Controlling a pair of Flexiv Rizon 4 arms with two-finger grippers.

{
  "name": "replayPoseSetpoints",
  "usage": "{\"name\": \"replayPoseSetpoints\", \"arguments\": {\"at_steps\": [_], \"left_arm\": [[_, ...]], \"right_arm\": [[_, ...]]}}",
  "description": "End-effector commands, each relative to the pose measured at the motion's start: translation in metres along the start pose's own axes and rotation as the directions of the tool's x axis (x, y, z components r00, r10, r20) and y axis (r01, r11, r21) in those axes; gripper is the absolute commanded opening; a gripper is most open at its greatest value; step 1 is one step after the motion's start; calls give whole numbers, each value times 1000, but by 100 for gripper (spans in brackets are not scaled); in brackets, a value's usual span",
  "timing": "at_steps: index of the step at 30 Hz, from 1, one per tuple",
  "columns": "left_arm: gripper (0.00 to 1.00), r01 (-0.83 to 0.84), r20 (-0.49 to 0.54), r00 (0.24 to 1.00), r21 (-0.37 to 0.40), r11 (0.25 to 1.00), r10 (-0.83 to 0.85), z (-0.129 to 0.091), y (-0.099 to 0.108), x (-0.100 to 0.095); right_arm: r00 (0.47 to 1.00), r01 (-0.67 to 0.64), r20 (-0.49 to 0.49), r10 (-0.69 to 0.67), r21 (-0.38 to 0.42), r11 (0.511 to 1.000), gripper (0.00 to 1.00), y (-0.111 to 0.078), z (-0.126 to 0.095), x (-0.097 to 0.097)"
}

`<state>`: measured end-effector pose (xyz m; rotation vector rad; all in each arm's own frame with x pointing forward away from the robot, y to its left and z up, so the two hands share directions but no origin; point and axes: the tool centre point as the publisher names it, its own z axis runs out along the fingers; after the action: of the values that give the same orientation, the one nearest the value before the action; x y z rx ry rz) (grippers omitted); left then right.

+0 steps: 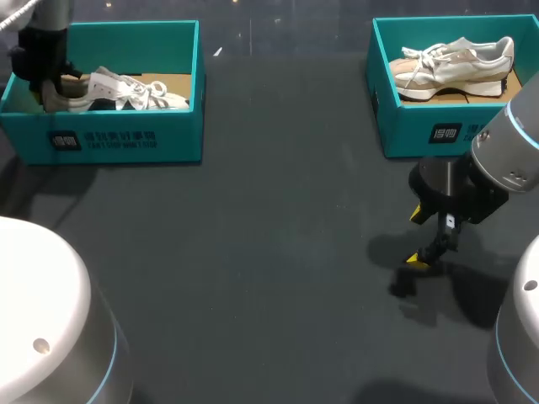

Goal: Take the shoe out of the shoebox, open the shoe tongue, remove and reinsert the insole, then place the shoe into the shoebox

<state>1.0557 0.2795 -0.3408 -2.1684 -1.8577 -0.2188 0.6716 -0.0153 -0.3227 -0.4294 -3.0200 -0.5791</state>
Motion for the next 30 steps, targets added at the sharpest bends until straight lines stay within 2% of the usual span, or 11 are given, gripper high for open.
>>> {"name": "replayPoseSetpoints", "arguments": {"at_steps": [1,14,30], "left_arm": [[0,-6,-8,1000,1,1000,6,4,0,-3],[0,-24,-23,999,10,1000,25,22,4,-10],[0,-14,-20,1000,19,1000,14,42,4,-10]], "right_arm": [[1000,0,4,0,1,1000,100,-1,0,2],[1000,0,4,0,1,1000,100,-1,0,2],[1000,0,4,0,1,1000,100,-1,0,2]]}}
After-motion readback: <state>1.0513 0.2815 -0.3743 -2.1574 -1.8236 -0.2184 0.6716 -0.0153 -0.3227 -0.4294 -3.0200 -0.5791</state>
